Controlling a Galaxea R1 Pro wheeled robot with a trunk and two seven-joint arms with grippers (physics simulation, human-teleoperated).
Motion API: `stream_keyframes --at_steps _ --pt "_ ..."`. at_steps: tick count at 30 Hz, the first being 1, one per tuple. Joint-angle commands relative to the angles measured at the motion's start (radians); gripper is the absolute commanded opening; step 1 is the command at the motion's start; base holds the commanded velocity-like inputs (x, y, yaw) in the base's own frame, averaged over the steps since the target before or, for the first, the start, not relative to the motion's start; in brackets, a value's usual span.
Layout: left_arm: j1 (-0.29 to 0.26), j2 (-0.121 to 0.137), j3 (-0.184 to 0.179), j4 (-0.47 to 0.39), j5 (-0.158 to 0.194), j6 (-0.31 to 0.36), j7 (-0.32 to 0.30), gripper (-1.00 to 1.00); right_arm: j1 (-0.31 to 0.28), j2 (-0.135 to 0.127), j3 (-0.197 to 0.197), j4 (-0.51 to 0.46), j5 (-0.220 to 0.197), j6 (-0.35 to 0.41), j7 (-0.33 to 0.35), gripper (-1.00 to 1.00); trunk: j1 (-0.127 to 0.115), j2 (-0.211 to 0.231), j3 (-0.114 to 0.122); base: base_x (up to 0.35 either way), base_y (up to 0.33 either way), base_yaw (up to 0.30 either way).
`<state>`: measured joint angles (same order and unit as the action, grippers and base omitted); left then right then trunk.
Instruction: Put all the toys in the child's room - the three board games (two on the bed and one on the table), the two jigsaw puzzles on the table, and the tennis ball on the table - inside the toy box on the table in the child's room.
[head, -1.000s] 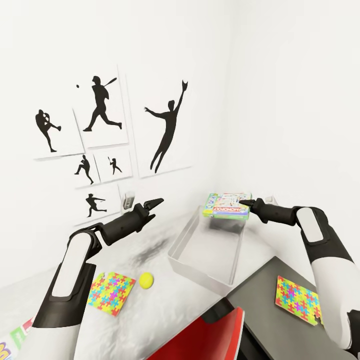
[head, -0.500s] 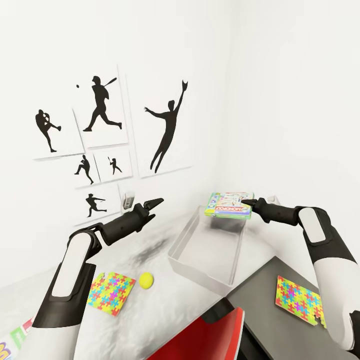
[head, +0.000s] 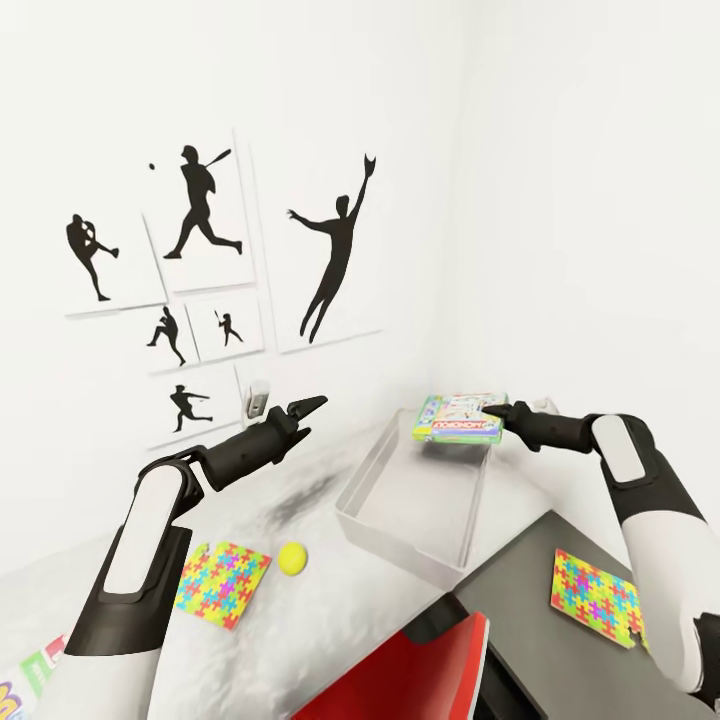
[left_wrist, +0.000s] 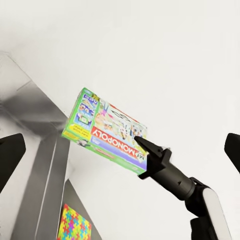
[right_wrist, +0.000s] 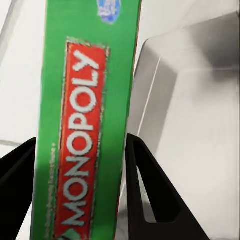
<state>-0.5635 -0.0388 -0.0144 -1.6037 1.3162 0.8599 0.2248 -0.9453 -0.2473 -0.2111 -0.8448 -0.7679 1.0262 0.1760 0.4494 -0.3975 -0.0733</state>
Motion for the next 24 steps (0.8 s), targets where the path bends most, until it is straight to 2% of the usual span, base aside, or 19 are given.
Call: stream_keyframes --at_steps 1,3,7,10,12,13,14,24 --pt "-0.001 0.0 0.001 -0.001 0.011 0.002 0.01 1.0 -0.009 0.003 -0.002 0.013 0.006 0.004 -0.006 -1.0 0.001 -0.002 -0.004 0.0 0.0 0.0" --pt "-0.001 0.0 0.001 -0.001 0.011 0.002 0.01 1.0 -0.015 0.004 -0.002 0.022 0.005 0.004 -0.009 -1.0 0.001 -0.002 -0.007 0.0 0.0 0.0" --pt "-0.001 -0.004 0.0 -0.001 0.011 0.002 0.009 1.0 -0.076 0.007 -0.001 0.113 0.004 0.002 -0.017 -1.0 0.001 -0.002 -0.013 0.0 0.0 0.0" --pt "-0.001 -0.005 0.0 -0.002 0.011 0.002 0.009 1.0 -0.101 0.01 0.001 0.144 0.004 -0.001 -0.019 -1.0 0.001 -0.002 -0.018 0.0 0.0 0.0" --pt "-0.001 -0.006 0.0 -0.002 0.011 0.002 0.009 1.0 -0.118 0.018 0.002 0.164 0.004 -0.003 -0.02 -1.0 0.001 -0.002 -0.022 0.0 0.0 0.0" --pt "-0.001 -0.006 0.0 -0.002 0.011 0.002 0.008 1.0 -0.134 0.035 0.004 0.182 0.006 -0.005 -0.021 -1.0 0.001 -0.002 -0.023 0.0 0.0 0.0" --pt "-0.001 -0.006 0.001 -0.002 0.011 0.002 0.008 1.0 -0.14 0.043 0.005 0.188 0.007 -0.007 -0.021 -1.0 0.001 -0.002 -0.025 0.0 0.0 0.0" --pt "-0.001 -0.007 0.001 -0.002 0.011 0.003 0.008 1.0 -0.16 0.056 0.005 0.198 0.01 -0.009 -0.021 -1.0 0.001 -0.002 -0.041 0.0 0.0 0.0"
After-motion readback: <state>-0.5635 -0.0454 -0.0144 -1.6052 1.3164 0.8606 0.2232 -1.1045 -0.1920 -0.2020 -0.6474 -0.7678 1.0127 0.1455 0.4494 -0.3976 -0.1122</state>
